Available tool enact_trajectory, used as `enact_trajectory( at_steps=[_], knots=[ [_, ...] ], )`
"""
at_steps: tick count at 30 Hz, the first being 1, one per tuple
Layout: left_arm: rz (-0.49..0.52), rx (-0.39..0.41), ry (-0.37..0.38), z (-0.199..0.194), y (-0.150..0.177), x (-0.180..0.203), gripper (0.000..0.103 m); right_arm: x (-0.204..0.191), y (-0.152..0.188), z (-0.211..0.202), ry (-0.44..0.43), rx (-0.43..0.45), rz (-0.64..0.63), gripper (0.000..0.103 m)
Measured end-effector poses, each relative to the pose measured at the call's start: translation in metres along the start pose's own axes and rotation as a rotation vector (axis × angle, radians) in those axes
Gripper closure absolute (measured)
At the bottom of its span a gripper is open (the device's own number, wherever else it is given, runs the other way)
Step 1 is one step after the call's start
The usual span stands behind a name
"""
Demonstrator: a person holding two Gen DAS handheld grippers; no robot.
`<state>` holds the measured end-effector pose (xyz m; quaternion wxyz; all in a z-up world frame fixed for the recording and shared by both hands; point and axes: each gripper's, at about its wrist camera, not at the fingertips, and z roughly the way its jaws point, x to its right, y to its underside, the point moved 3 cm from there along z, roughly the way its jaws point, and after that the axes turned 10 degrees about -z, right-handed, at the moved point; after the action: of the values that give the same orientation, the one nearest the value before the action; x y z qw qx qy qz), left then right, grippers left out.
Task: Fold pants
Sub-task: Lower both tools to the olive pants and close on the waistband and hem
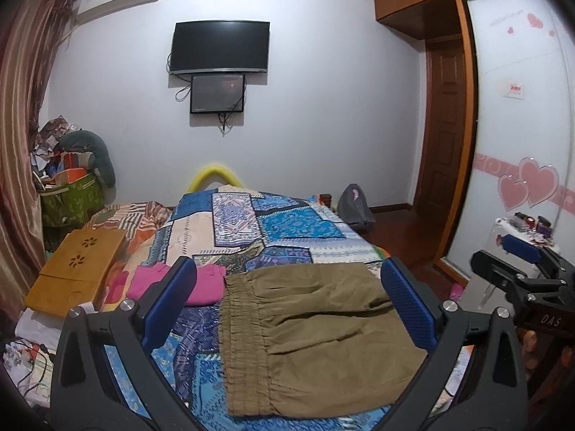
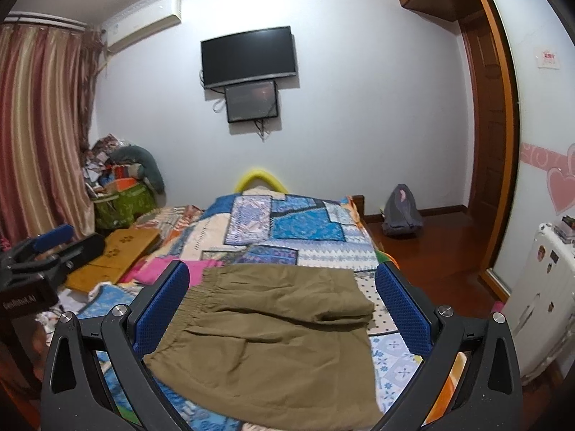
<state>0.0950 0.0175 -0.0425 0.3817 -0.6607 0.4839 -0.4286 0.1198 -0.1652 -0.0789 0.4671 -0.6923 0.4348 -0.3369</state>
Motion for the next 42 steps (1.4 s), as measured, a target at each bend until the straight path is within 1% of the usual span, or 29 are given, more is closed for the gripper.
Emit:
enact_trajectory(
  at_steps=[3,5,7,9,12,15,18,20,22,24,26,29,32,36,37,38,40,41,42],
  knots=[
    [0.021,-0.001,-0.035,0.022,-0.001,-0.006,0.0,0.012,0.002,0.017,0.012,-0.025,0.001,0.0],
    [0.04,-0.035,-0.04,0.043,-0.002,-0.01,0.0,0.022,0.001,0.033,0.025,-0.046,-0.013,0.0],
    [0.04,-0.079,-0.033,0.066,-0.002,-0.016,0.0,0.029,0.0,0.045,0.041,-0.069,-0.028,0.0],
    [0.037,-0.104,-0.035,0.084,-0.001,-0.023,0.0,0.035,0.001,0.055,0.049,-0.082,-0.046,0.0],
    [0.047,-0.151,-0.068,0.118,-0.002,-0.034,0.0,0.046,0.003,0.074,0.056,-0.112,-0.054,0.0],
    [0.025,-0.182,-0.083,0.15,-0.004,-0.051,0.0,0.055,0.006,0.094,0.061,-0.148,-0.078,0.0],
    [-0.037,-0.236,-0.078,0.182,-0.005,-0.072,0.0,0.064,0.009,0.117,0.066,-0.185,-0.098,0.0],
    [-0.058,-0.278,-0.115,0.205,-0.004,-0.086,0.0,0.07,0.012,0.132,0.062,-0.209,-0.11,0.0],
    [-0.024,-0.297,-0.17,0.229,0.0,-0.094,0.0,0.077,0.016,0.149,0.061,-0.235,-0.116,0.0],
    [-0.003,-0.307,-0.198,0.247,0.005,-0.1,0.0,0.085,0.02,0.165,0.046,-0.262,-0.112,0.0],
    [-0.003,-0.337,-0.192,0.271,0.013,-0.108,0.0,0.091,0.025,0.183,0.026,-0.29,-0.102,0.0],
    [-0.023,-0.388,-0.164,0.298,0.026,-0.118,0.0,0.1,0.034,0.215,-0.007,-0.339,-0.083,0.0],
    [-0.042,-0.436,-0.165,0.328,0.041,-0.13,0.0,0.108,0.043,0.242,-0.035,-0.385,-0.08,0.0],
    [-0.071,-0.473,-0.147,0.354,0.054,-0.14,0.0,0.113,0.053,0.273,-0.082,-0.434,-0.096,0.003],
    [-0.072,-0.502,-0.143,0.361,0.059,-0.142,0.0,0.113,0.056,0.281,-0.089,-0.448,-0.102,0.004],
    [-0.074,-0.518,-0.138,0.366,0.061,-0.143,0.002,0.113,0.058,0.287,-0.09,-0.46,-0.109,0.006],
    [-0.071,-0.555,-0.137,0.378,0.068,-0.146,0.008,0.115,0.064,0.302,-0.109,-0.497,-0.125,0.013],
    [-0.07,-0.572,-0.139,0.381,0.072,-0.147,0.016,0.114,0.067,0.308,-0.116,-0.512,-0.128,0.014],
    [-0.07,-0.591,-0.138,0.385,0.075,-0.148,0.019,0.114,0.069,0.313,-0.121,-0.52,-0.13,0.016]
  ],
)
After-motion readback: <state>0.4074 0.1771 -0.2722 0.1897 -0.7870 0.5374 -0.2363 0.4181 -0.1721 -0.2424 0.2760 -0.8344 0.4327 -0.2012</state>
